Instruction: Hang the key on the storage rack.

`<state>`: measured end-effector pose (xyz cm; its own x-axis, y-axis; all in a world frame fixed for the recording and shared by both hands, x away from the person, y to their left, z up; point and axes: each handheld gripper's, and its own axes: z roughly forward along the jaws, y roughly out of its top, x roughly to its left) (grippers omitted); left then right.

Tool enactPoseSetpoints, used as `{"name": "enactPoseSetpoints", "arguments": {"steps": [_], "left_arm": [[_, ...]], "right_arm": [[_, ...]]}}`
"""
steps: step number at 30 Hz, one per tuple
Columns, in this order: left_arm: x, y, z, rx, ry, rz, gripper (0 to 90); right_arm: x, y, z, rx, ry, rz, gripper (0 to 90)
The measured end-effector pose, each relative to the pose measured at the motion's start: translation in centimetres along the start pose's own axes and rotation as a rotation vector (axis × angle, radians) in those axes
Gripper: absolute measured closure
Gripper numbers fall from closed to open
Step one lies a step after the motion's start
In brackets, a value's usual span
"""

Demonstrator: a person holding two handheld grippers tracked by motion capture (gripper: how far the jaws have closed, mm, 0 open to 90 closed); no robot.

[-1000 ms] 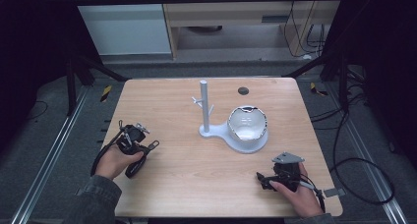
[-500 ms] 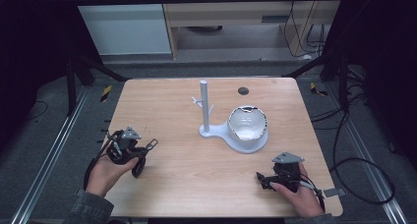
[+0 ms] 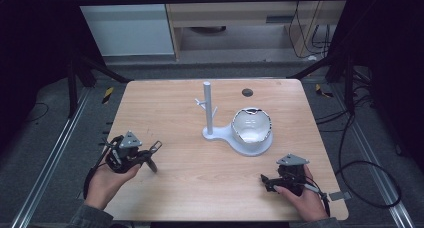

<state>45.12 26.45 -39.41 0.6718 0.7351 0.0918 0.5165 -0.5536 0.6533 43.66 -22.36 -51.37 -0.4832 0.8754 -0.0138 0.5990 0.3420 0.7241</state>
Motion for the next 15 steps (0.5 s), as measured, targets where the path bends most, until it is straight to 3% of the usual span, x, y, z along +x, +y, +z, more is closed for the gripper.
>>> {"name": "enactPoseSetpoints", "arguments": {"steps": [6, 15], "left_arm": [[0.10, -0.06, -0.32, -0.029, 0.016, -0.012, 80.4], [-0.16, 0.83, 0.00, -0.088, -0.003, -0.041, 80.5]], "right_arm": [[-0.01, 0.09, 0.04, 0.002, 0.005, 0.007, 0.4], [0.00, 0.11, 0.05, 0.003, 0.004, 0.010, 0.4]]}}
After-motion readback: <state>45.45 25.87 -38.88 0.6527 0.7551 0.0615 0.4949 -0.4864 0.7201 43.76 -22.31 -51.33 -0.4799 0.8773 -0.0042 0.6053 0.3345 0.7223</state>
